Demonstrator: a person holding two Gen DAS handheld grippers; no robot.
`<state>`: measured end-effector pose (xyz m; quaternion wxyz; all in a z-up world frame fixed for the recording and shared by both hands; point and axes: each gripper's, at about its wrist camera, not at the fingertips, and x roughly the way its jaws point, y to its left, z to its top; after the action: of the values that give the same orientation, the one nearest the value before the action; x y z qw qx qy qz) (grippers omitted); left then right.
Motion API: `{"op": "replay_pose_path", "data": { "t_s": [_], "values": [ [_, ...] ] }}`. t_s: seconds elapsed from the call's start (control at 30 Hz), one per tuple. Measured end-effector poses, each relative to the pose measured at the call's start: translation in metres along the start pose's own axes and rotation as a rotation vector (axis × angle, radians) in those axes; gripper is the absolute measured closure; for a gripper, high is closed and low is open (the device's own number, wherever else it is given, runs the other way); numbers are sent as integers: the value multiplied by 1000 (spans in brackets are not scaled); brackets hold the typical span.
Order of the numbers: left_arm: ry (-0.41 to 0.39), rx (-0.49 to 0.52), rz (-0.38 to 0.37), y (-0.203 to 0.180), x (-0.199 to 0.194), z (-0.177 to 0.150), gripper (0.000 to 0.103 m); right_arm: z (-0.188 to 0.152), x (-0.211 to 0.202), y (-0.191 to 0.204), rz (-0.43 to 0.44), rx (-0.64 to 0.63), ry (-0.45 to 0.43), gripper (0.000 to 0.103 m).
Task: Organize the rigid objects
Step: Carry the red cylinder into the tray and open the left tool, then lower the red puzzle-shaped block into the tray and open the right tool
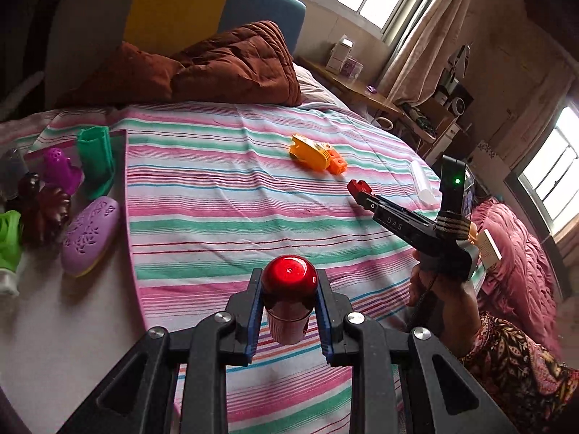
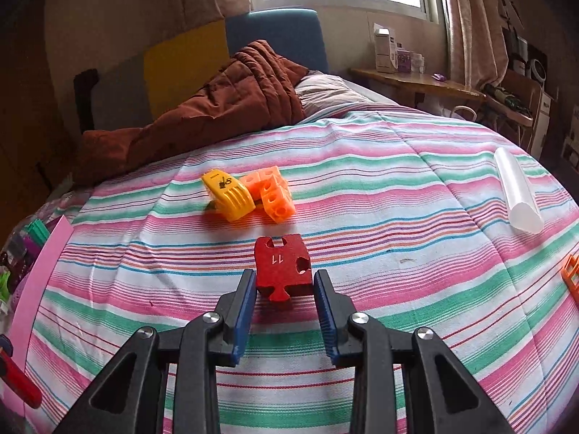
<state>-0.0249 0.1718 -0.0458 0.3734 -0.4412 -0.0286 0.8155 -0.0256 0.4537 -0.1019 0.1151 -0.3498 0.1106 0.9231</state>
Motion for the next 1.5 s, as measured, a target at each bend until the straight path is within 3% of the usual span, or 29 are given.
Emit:
{"op": "replay_pose_path", "data": {
  "t_s": [0.4,0.7,0.9,1.13,1.17,1.3,1.5],
  "values": [
    [-99,-118,90,66,-62,-16,77,-3,-5,18,0,-89,2,71],
    [-81,-214,178,123,-86,-34,77,-8,-28,35,37,-131,-10,71],
    [-48,-267,254,156,-89,-42,77,-11,-51,61,124,-121,-24,71],
    [-39,-261,356,172,-96,-41,76,-9,-82,102,294,-73,-50,71],
    [-39,-262,371,174,-96,-41,75,-9,-85,110,319,-73,-50,71],
    [-104,-304,372,178,-107,-40,26,-14,-95,143,396,-111,-39,71],
    [-169,-302,424,168,-117,-45,11,-22,-108,179,491,-163,-10,71]
  ]
}}
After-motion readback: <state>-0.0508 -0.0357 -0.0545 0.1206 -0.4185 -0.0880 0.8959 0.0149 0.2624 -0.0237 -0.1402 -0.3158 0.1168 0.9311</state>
